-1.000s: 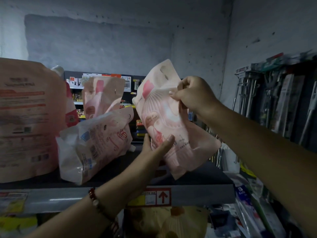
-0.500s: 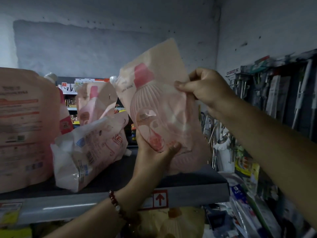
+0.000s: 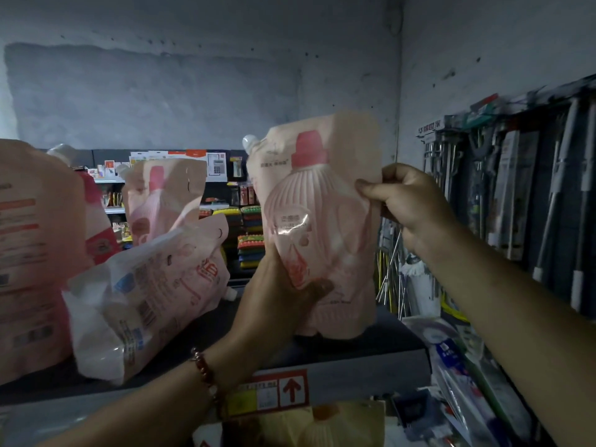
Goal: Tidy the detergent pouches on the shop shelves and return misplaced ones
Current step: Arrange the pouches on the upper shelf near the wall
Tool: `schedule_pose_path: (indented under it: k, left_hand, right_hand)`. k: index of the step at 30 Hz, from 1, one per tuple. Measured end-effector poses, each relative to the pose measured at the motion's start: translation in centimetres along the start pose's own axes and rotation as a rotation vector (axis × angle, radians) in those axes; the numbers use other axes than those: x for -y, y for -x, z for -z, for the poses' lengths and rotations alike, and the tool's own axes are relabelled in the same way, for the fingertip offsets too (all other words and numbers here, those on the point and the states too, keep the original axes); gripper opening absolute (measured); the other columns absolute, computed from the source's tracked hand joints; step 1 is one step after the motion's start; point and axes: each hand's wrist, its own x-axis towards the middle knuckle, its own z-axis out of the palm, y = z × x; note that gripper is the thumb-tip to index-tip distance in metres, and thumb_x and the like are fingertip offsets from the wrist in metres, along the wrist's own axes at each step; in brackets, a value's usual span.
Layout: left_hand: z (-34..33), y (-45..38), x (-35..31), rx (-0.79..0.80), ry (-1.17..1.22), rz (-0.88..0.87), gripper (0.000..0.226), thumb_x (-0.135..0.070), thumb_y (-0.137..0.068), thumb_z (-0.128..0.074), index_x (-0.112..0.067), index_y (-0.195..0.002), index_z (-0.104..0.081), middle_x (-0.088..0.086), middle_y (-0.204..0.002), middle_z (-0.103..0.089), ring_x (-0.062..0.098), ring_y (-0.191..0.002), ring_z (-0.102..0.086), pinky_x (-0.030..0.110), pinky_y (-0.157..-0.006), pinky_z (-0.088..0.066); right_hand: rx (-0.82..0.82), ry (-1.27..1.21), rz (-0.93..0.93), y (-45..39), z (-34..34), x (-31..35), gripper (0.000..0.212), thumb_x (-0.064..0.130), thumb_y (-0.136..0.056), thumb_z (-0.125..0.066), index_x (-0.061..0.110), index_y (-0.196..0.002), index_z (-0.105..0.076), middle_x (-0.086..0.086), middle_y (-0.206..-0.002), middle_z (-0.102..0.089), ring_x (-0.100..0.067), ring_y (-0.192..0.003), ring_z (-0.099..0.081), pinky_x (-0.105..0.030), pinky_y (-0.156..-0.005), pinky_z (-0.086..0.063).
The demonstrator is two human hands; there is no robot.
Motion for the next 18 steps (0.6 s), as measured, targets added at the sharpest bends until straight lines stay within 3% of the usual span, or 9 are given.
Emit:
schedule_pose_path:
  k: [4, 9, 13, 16, 18]
  left_hand:
    - [-0.9, 0.2, 0.4, 0.099, -0.088, 0.043, 0.083, -0.048, -0.068, -0.085, -0.045, -0.135, -0.036, -0.021, -0.120, -0.061, -0.001, -0.109, -0.061, 0.036, -0.087, -0.059]
    - [-1.1, 0.3, 0.1, 0.116, -0.193, 0.021, 0.099, -0.060, -0.063, -0.083, -0.036, -0.142, -0.028, -0.019, -0.124, -0.059, -0.001, -0.111, -0.059, 0.031, -0.087, -0.057]
    - [-0.7, 0.8, -0.6, 0.160, -0.253, 0.019, 0.096, -0.058, -0.066, -0.081, -0.035, -0.141, -0.025, -0.023, -0.115, -0.056, -0.011, -0.094, -0.057, 0.012, -0.075, -0.049]
    - [-0.1, 1.3, -0.5, 0.184, -0.256, 0.032, 0.099, -0.054, -0.070, -0.082, -0.039, -0.146, -0.020, -0.015, -0.130, -0.059, -0.001, -0.106, -0.062, 0.023, -0.082, -0.058]
    - [0.7, 1.8, -0.8, 0.233, -0.268, 0.073, 0.102, -0.048, -0.073, -0.082, -0.045, -0.148, -0.013, -0.013, -0.130, -0.060, 0.003, -0.106, -0.065, 0.031, -0.082, -0.060]
  right_hand:
    - [-0.053, 0.018, -0.051, 0.1, 1.1, -2.5, 0.015, 0.005, -0.079, -0.077, 0.015, -0.081, -0.066, -0.004, -0.084, -0.072, -0.019, -0.076, -0.070, -0.030, -0.069, -0.057]
    - [-0.131, 0.102, -0.022, 1.3, 1.4, -4.7, 0.010, 0.028, -0.086, -0.072, 0.021, -0.084, -0.066, 0.000, -0.084, -0.071, -0.022, -0.082, -0.069, -0.036, -0.073, -0.054]
    - [-0.022, 0.210, -0.079, 4.1, 0.6, -5.8, 0.013, 0.040, -0.091, -0.063, 0.028, -0.096, -0.063, 0.006, -0.099, -0.071, -0.016, -0.094, -0.068, -0.036, -0.086, -0.055]
    - [0.068, 0.270, -0.132, 5.7, 0.9, -6.2, 0.023, 0.042, -0.091, -0.063, 0.029, -0.109, -0.060, 0.007, -0.108, -0.069, -0.014, -0.101, -0.065, -0.035, -0.090, -0.053]
    - [0.115, 0.322, -0.182, 6.3, 1.5, -6.3, 0.041, 0.047, -0.086, -0.067, 0.025, -0.120, -0.059, 0.006, -0.114, -0.068, -0.015, -0.106, -0.064, -0.039, -0.095, -0.052]
